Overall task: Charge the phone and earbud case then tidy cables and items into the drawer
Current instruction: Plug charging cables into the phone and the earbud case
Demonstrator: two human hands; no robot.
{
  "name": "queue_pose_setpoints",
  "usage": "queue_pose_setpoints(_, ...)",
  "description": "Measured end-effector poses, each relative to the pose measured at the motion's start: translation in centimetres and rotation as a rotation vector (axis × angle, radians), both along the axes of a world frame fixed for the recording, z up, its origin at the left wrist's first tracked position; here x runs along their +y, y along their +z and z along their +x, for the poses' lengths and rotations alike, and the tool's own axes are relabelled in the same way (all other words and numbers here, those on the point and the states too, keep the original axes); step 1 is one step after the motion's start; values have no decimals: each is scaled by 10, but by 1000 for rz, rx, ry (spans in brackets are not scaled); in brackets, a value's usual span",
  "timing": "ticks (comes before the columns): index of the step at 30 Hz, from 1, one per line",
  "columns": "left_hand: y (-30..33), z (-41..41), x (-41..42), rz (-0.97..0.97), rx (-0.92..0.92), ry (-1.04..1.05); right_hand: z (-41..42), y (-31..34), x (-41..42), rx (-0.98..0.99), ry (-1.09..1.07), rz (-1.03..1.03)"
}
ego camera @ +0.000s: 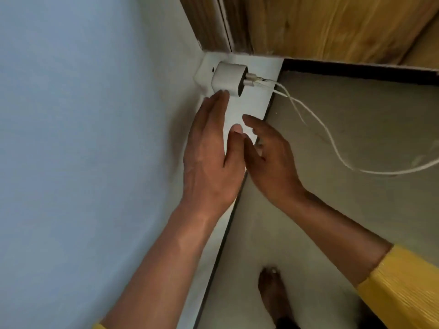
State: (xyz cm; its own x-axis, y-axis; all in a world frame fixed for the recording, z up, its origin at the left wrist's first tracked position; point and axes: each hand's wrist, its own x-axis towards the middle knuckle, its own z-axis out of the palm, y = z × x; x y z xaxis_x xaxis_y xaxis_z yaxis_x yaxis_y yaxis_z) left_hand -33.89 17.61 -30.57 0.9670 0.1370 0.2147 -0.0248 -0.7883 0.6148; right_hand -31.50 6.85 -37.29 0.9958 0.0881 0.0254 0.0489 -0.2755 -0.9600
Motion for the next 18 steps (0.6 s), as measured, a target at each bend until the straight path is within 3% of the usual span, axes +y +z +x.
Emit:
queue_pose_setpoints(5,-39,25,1,100,-130,-53,42,-49,24,-195,9,20)
queue_pose_setpoints(8,-53,36,1,190,-216,-47,68,-60,33,-174,71,83)
queue_pose_setpoints(14,-58,49,-4,401,-342,25,92,-68,40,-300,109,-34)
queue_pose_setpoints(18,-60,54,-5,435,-384,54,90,-54,34,-254,138,81)
